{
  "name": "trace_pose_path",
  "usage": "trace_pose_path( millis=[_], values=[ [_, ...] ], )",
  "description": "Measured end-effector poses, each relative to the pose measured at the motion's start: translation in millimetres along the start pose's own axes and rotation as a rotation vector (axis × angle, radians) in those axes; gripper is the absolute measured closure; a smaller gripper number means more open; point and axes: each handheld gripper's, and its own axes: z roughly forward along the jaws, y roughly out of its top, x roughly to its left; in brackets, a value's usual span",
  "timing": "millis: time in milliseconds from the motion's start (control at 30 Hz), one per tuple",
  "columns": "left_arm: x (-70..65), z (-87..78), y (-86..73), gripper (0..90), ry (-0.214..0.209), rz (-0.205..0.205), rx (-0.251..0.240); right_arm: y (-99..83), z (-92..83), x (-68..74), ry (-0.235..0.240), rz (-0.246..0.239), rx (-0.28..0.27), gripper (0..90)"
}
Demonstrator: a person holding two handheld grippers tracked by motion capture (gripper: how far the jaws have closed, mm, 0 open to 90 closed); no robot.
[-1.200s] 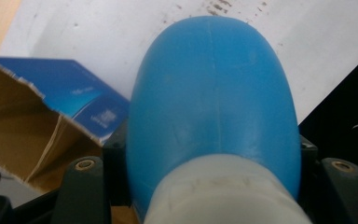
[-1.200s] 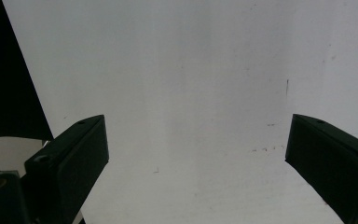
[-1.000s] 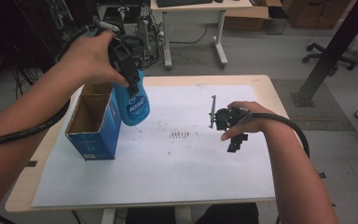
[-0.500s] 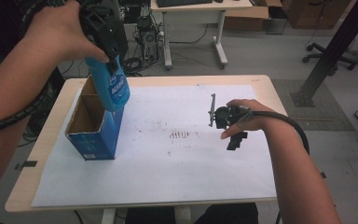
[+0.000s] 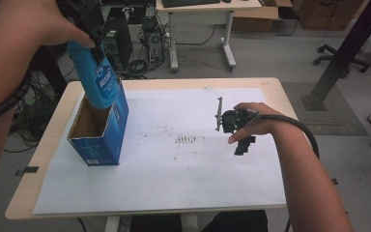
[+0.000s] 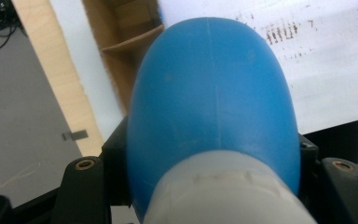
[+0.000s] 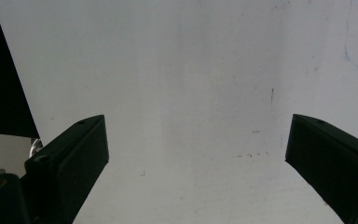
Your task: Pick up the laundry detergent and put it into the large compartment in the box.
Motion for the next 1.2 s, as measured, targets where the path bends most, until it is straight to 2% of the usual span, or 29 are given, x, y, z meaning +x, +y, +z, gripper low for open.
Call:
trace_pose_path(
  millis=[100,300,433,500,800,900,1200],
  values=[
    [6.1,-5.9,-2.1,38.4,0.023,-0.027,-0.001,1.3,-0.5,-0.2,-0.002,-0.003,-0.001,5.7],
    [17.7,-11.0,-4.9,38.4,0.019,-0.066,-0.001,2.4,0.9,0.0,-0.001,-0.005,-0.003,5.7],
    [28.2,-13.2,-8.4,38.4,0.039,-0.109,-0.008,2.6,1.6,-0.8,-0.002,-0.007,-0.002,5.7],
    [30.3,-12.7,-9.0,38.4,0.041,-0.117,-0.007,2.9,1.5,-0.9,-0.002,-0.009,-0.003,5.7],
    [45.0,1.8,-11.4,38.4,0.047,-0.174,-0.006,6.8,0.6,-1.2,-0.004,-0.02,-0.002,5.7],
    [49.8,9.0,-13.9,38.4,0.052,-0.208,-0.01,7.8,0.4,-1.0,-0.005,-0.024,-0.006,5.6],
    [55.6,24.3,-16.7,38.4,0.06,-0.262,-0.019,8.3,-1.1,-1.3,-0.01,-0.025,-0.01,5.6]
  ],
)
